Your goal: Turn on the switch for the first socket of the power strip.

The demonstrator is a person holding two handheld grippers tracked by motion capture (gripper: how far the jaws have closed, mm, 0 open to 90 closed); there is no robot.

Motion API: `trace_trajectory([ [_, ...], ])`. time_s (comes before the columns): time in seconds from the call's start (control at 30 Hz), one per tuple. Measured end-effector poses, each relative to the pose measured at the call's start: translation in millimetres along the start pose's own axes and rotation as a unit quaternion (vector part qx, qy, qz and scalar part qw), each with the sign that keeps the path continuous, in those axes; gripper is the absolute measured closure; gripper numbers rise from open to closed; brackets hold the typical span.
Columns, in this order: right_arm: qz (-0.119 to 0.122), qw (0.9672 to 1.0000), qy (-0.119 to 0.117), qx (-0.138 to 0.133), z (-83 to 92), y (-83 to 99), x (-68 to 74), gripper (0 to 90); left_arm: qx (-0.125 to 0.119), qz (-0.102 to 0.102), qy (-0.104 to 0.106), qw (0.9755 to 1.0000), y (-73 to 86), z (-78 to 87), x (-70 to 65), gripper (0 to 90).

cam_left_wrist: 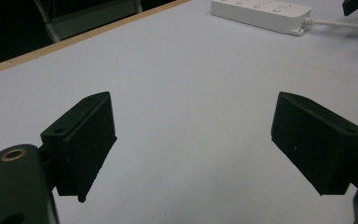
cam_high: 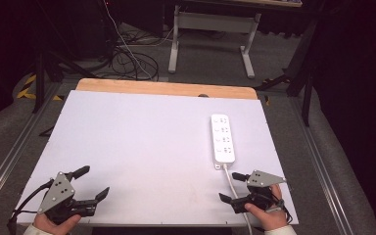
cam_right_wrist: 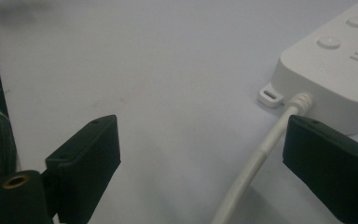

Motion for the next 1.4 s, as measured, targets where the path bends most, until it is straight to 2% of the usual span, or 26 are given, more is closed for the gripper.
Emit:
trace_trajectory([
  [0.23, 0.016, 0.9994, -0.002, 0.03, -4.3, 4.9, 4.6, 11.5, -0.006, 0.001, 0.0, 1.0, 1.6, -1.7, 1.6, 13.8],
  [0.3, 0.015, 0.9995, -0.001, 0.028, -4.4, 4.8, 4.4, 11.5, -0.006, -0.002, -0.003, 1.0, 1.5, -3.0, 2.2, 13.8],
  [0.37, -0.001, 1.0, 0.001, 0.007, -6.6, 2.6, 2.9, 11.5, -0.006, -0.006, -0.005, 1.0, 1.6, -3.6, 3.4, 13.9],
  [0.43, -0.004, 1.0, 0.002, -0.001, -7.3, 0.3, 2.2, 11.5, -0.007, -0.005, -0.005, 0.9999, 1.8, -3.6, 4.1, 13.9],
  [0.5, 0.0, 1.0, 0.005, -0.004, -6.9, -0.5, 2.2, 11.5, -0.01, -0.004, -0.006, 0.9999, 1.9, -3.6, 4.4, 14.1],
  [0.53, 0.009, 0.9998, 0.016, -0.01, -3.8, -1.7, 2.4, 11.9, -0.01, -0.003, -0.005, 0.9999, 2.0, -3.3, 4.8, 14.1],
  [0.6, 0.014, 0.9996, 0.021, -0.013, -2.2, -1.9, 2.2, 12.3, -0.011, 0.001, -0.002, 0.9999, 2.1, -3.0, 5.0, 14.1],
  [0.67, 0.02, 0.9995, 0.019, -0.017, 0.0, -1.6, 1.6, 14.9, -0.013, 0.007, 0.001, 0.9999, 1.9, -2.3, 6.4, 14.1],
  [0.77, 0.021, 0.9996, 0.016, -0.012, -1.7, -1.6, 1.5, 14.8, -0.014, 0.005, -0.001, 0.9999, 2.1, -1.8, 6.6, 14.4],
  [0.9, 0.022, 0.9994, 0.018, -0.019, 0.2, -2.5, 1.9, 14.9, -0.017, 0.003, -0.002, 0.9998, 1.9, -1.7, 5.1, 14.4],
  [0.93, 0.022, 0.9994, 0.018, -0.02, 0.5, -2.6, 2.1, 15.1, -0.015, -0.003, -0.003, 0.9999, 1.7, -1.9, 5.1, 14.4],
  [1.4, 0.03, 0.9992, 0.011, -0.023, 0.5, -3.9, 3.6, 17.2, -0.015, 0.0, -0.005, 0.9999, 1.6, -1.6, 5.0, 14.7],
])
Point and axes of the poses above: each handheld gripper's, and its own axes: z roughly backward along the jaws, y roughly out of its underside, x roughly to its left, the point moved 1 cm from there along -z, roughly forward along the jaws, and after that the axes turned 6 degrees about z, right-handed, at the moved point
